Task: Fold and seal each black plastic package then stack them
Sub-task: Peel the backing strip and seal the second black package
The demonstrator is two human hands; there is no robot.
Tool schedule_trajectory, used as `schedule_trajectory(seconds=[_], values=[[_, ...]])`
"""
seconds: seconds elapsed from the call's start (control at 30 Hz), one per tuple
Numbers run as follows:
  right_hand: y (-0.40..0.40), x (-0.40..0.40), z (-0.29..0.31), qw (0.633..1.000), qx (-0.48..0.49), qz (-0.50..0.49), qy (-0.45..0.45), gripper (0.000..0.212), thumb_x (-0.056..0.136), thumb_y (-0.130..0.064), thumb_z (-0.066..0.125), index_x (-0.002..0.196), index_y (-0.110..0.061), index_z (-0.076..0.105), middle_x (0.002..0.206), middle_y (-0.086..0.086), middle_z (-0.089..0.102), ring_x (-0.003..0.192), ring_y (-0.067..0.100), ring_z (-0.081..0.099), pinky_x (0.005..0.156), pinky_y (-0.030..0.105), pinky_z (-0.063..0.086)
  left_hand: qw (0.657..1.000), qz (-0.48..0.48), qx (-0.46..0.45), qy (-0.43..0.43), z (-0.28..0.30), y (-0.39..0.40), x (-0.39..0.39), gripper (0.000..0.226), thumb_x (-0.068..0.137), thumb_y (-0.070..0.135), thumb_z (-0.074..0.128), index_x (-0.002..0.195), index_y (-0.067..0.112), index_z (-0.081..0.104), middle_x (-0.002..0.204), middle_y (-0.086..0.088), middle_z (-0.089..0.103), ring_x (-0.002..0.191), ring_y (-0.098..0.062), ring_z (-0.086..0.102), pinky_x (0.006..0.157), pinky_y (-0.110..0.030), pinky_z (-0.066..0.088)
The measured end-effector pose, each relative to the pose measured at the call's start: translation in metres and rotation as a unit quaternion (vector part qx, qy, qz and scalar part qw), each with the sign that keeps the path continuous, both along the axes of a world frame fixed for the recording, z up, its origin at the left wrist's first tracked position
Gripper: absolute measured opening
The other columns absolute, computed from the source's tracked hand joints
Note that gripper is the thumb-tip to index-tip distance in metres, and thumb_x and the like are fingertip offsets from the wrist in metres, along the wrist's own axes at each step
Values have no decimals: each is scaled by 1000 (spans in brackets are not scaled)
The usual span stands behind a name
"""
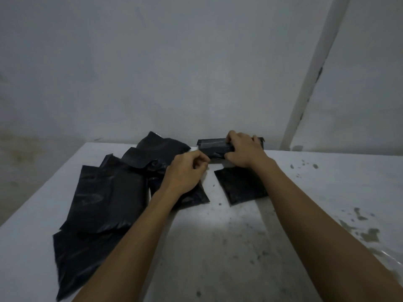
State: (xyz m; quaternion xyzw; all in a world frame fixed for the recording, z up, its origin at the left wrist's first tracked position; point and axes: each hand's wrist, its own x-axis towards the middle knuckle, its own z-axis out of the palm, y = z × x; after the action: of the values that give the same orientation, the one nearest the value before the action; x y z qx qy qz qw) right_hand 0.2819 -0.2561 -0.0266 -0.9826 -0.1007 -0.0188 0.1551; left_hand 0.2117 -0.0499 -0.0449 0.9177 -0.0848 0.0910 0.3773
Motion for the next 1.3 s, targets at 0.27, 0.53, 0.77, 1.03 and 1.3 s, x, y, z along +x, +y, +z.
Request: schedule_trajectory(seconds=[0.27, 0.53, 0.77, 1.03, 1.3], values=[[-7, 19, -15, 993, 82, 32, 82, 39, 88, -29, 68, 126, -25, 58, 127, 6, 52, 118, 30, 51, 109, 45, 39, 999, 19, 26, 8, -6, -8, 8, 12, 98, 30, 64, 100, 37, 73, 85, 23, 64, 82, 5, 60, 65, -24, 46], [-52, -51, -4, 984, 119, -126, -40, 32, 89, -40, 70, 107, -17, 58, 110, 3, 46, 97, 26, 54, 78, 35, 42, 999, -44, -26, 4, -1, -29, -22, 12, 99, 26, 66, 100, 35, 73, 89, 19, 69, 81, 0, 66, 80, -37, 61], [-39, -89, -9, 959, 156, -207, 117, 95, 71, -55, 88, 141, -11, 40, 139, 12, 53, 125, 32, 54, 83, 33, 42, 995, -42, -78, 41, -5, -37, -59, 15, 96, 28, 69, 101, 43, 70, 85, 14, 70, 74, -5, 67, 75, -39, 61], [-48, -132, -6, 838, 494, -187, 140, 37, 71, 3, 88, 105, -3, 74, 99, 19, 77, 86, 31, 76, 79, 42, 64, 968, -12, -248, 41, -5, -13, -123, 30, 96, 6, 68, 114, 30, 67, 86, -7, 71, 81, -26, 67, 71, -24, 55], [1, -214, 16, 743, 650, -63, 144, 45, 73, 7, 84, 115, -1, 70, 102, 18, 78, 89, 32, 77, 73, 35, 63, 869, 27, -458, 184, 0, 8, -172, 40, 96, 43, 66, 131, 23, 66, 122, 2, 74, 111, -14, 71, 87, -31, 56]])
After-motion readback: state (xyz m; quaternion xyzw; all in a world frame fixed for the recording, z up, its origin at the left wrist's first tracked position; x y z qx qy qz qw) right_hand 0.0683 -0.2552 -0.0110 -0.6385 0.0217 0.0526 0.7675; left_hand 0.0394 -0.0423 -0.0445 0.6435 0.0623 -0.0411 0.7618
